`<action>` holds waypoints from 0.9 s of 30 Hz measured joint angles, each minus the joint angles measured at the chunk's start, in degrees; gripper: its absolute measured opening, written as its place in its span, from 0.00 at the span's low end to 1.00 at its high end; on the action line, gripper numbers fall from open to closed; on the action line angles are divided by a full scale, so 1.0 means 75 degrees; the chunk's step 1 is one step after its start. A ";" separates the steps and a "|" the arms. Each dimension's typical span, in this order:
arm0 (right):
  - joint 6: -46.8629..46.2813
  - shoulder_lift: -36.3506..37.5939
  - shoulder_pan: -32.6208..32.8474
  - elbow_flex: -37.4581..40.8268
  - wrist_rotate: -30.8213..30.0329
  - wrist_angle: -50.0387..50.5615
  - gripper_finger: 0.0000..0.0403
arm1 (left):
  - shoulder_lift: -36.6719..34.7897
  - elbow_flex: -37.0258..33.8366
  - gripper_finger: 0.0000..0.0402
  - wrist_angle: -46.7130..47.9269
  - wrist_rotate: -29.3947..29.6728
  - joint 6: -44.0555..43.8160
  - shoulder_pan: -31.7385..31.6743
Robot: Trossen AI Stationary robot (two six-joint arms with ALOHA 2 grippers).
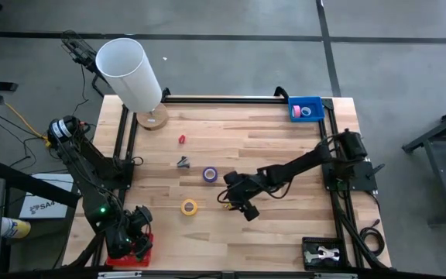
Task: Pick and place Stapler, Stapler remover, tape
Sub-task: Put the yellow stapler into the red bin
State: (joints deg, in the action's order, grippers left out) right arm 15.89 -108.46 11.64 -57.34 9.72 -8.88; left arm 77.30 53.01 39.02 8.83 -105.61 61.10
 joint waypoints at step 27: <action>0.0150 -0.0450 -0.0003 0.0000 0.0045 0.0187 0.38 | 0.0003 -0.0003 0.56 0.0012 -0.0039 0.0001 0.0000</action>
State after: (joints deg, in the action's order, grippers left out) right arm 17.02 -111.83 11.62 -57.34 10.06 -7.48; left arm 77.32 52.99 39.11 8.54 -105.60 61.10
